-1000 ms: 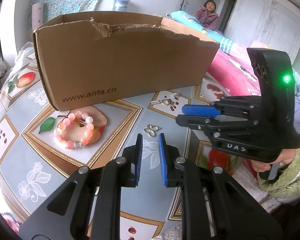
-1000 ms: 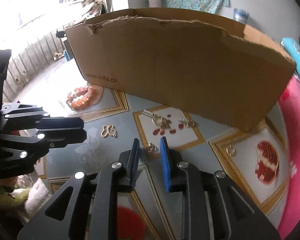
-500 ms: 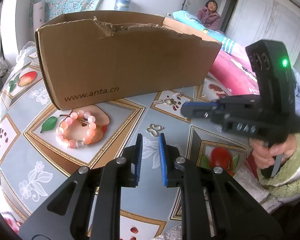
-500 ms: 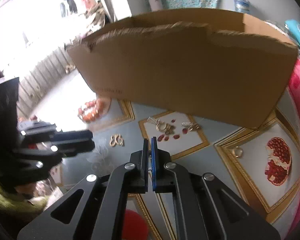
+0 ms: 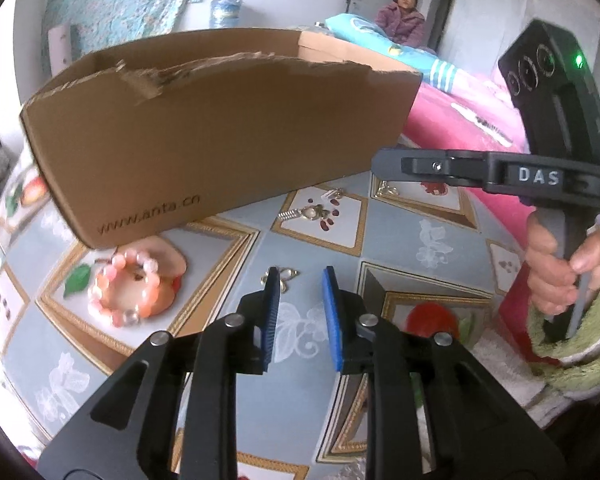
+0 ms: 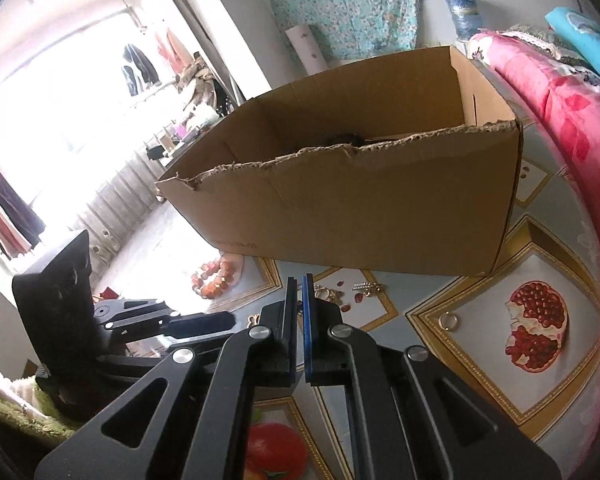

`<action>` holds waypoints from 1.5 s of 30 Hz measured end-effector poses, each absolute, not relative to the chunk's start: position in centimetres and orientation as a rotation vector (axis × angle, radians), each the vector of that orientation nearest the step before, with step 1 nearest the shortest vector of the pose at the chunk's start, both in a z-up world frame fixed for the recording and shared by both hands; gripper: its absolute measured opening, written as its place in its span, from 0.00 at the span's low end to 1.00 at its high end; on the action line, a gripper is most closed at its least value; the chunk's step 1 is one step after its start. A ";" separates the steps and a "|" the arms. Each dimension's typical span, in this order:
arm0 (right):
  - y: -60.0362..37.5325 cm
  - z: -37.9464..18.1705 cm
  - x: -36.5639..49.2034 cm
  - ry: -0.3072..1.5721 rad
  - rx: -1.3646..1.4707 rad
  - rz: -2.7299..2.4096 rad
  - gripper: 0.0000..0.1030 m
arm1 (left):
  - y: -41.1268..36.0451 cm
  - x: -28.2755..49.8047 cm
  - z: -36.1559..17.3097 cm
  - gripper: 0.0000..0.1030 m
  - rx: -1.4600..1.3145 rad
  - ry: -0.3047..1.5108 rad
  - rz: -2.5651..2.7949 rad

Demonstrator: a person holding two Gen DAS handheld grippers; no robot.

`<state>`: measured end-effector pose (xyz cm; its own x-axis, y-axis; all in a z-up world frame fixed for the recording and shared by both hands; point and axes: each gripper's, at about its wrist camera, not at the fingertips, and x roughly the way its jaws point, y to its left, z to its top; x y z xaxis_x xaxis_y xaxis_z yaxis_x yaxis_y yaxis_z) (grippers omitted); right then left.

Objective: Organize jewelry
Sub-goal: 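Lift the charm with the right gripper and carry it over the box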

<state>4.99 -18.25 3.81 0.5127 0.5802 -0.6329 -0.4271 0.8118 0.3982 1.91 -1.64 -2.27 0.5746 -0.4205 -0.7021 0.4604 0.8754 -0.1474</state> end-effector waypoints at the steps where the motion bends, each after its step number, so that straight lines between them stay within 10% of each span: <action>1: -18.0 3.7 4.7 0.833 0.198 0.611 0.03 | -1.9 2.1 -2.4 0.20 0.076 0.810 -0.499; 17: -19.0 2.9 4.7 0.836 0.223 0.613 0.03 | -3.9 4.4 -3.0 0.25 0.138 0.853 -0.421; 26: -19.0 3.3 4.6 0.822 0.228 0.611 0.03 | -5.2 4.5 -3.2 0.00 0.184 0.837 -0.413; 45: -18.5 4.4 4.2 0.807 0.238 0.606 0.03 | -4.1 3.5 -3.2 0.00 0.167 0.855 -0.443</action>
<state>4.18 -18.47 4.45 0.5347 0.5905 -0.6045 -0.4152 0.8066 0.4206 3.53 -4.06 -3.19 0.5718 -0.3098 -0.7596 0.4414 0.8967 -0.0334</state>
